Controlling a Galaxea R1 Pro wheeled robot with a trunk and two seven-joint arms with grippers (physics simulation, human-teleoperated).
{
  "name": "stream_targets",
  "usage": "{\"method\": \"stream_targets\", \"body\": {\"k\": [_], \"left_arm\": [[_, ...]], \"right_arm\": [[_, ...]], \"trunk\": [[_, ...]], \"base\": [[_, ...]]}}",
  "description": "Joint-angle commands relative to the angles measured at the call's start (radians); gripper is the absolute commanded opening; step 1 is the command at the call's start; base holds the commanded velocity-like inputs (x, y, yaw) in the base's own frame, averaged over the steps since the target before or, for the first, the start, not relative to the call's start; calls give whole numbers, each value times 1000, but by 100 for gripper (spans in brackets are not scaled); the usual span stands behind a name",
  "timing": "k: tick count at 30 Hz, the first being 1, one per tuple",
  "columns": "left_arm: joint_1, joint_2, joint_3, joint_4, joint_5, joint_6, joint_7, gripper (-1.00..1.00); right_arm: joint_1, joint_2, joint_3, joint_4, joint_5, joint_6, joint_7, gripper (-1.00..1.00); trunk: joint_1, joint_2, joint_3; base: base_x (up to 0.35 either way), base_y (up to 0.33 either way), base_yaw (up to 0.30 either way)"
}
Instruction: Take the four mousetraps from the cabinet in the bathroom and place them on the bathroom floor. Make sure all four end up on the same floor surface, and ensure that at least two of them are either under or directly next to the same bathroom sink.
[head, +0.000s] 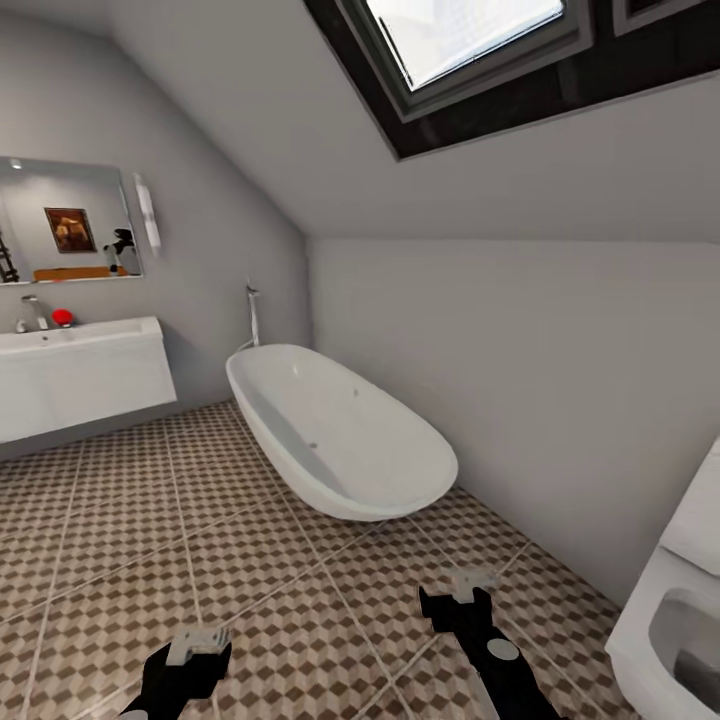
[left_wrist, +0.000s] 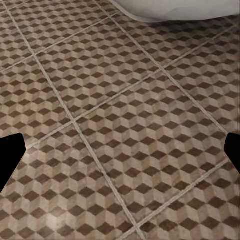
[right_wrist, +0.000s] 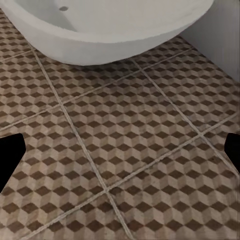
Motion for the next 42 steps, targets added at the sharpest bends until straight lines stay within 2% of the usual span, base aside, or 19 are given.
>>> {"method": "stream_targets", "body": {"k": [1, 16, 32, 42], "left_arm": [[0, 0, -1, -2, 0, 5, 3, 100], [0, 0, -1, -1, 4, 4, 2, 100], [0, 0, -1, -2, 3, 4, 2, 100], [0, 0, -1, -2, 4, 4, 2, 100]], "right_arm": [[-1, 0, 2, -1, 0, 6, -6, 100], [-1, -2, 3, -1, 0, 6, -6, 100], [-1, -2, 2, -1, 0, 6, -6, 100], [-1, -2, 2, -1, 0, 6, -6, 100]], "trunk": [[0, -1, -1], [0, -1, 8], [0, -1, 16], [0, -1, 22]], "base": [[0, 0, -286], [-51, 42, -289], [-232, 181, -290], [-284, 74, -290]]}}
